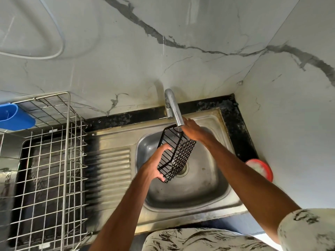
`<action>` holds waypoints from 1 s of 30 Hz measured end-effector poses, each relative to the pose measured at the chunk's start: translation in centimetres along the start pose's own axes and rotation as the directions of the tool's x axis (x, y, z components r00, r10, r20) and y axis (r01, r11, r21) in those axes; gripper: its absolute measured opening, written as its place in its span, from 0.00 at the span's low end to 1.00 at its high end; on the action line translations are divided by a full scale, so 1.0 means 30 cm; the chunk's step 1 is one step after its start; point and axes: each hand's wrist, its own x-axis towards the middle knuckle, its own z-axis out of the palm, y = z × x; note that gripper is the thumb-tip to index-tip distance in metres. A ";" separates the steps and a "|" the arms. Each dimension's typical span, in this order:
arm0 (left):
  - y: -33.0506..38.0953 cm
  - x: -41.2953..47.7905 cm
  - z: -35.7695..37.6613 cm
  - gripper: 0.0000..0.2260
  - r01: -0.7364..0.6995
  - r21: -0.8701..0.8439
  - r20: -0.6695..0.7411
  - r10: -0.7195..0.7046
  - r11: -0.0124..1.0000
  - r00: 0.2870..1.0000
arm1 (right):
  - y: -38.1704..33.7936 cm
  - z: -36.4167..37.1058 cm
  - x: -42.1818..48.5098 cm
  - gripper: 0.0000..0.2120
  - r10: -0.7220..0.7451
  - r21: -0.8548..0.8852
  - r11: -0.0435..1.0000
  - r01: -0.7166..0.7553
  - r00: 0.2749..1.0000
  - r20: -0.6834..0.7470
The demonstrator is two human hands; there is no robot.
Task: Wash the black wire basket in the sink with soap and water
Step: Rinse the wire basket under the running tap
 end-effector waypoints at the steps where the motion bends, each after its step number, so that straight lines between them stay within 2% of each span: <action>1: 0.002 -0.001 -0.001 0.23 0.003 -0.015 -0.001 -0.003 1.000 1.000 | -0.016 0.006 -0.017 0.29 -0.015 -0.061 0.998 0.013 0.999 -0.034; 3: 0.005 0.015 -0.001 0.29 0.023 -0.054 -0.007 -0.024 0.998 1.000 | -0.064 0.037 -0.070 0.34 -0.092 -0.104 0.991 0.082 0.990 -0.105; 6: 0.007 0.043 -0.006 0.42 0.066 -0.149 -0.009 -0.068 0.987 0.998 | -0.102 0.125 -0.140 0.30 -0.326 -0.229 0.924 0.307 0.944 -0.050; 9: 0.006 0.037 -0.015 0.37 0.055 -0.153 0.003 -0.055 0.987 0.998 | -0.078 0.129 -0.164 0.28 -0.399 -0.252 0.894 0.371 0.914 -0.070; 11: 0.001 0.026 -0.024 0.32 0.025 -0.116 -0.009 -0.027 0.993 1.000 | -0.057 0.097 -0.145 0.26 -0.330 -0.186 0.935 0.304 0.934 -0.134; 14: -0.017 0.025 -0.043 0.36 -0.029 -0.057 -0.021 0.027 0.998 0.999 | -0.045 0.044 -0.118 0.26 -0.138 0.114 0.980 0.164 0.969 -0.204; 16: -0.032 0.027 -0.049 0.37 -0.096 0.009 -0.001 0.096 0.995 0.995 | -0.025 0.012 -0.090 0.32 0.026 0.273 0.962 0.014 0.990 -0.142; 18: -0.046 0.026 -0.059 0.35 -0.174 0.061 0.016 0.173 0.983 0.985 | -0.005 -0.012 -0.078 0.41 0.148 0.466 0.874 -0.137 0.989 0.012; 21: -0.051 0.018 -0.089 0.28 -0.289 0.127 0.023 0.289 0.949 0.957 | 0.025 -0.042 -0.093 0.44 0.151 0.659 0.705 -0.264 0.963 0.224; 23: -0.051 0.001 -0.116 0.37 -0.377 0.205 0.107 0.363 0.903 0.926 | 0.031 -0.061 -0.135 0.44 0.121 0.673 0.676 -0.300 0.946 0.300; 25: -0.052 -0.015 -0.138 0.44 -0.415 0.236 0.152 0.388 0.879 0.909 | 0.056 -0.078 -0.159 0.39 0.069 0.685 0.657 -0.315 0.930 0.361; 28: -0.052 -0.020 -0.159 0.47 -0.458 0.320 0.163 0.428 0.829 0.889 | 0.094 -0.090 -0.195 0.34 0.062 0.676 0.642 -0.362 0.903 0.425; 30: -0.047 -0.006 -0.162 0.45 -0.497 0.484 0.157 0.488 0.720 0.859 | 0.104 -0.071 -0.224 0.27 0.066 0.650 0.663 -0.372 0.894 0.443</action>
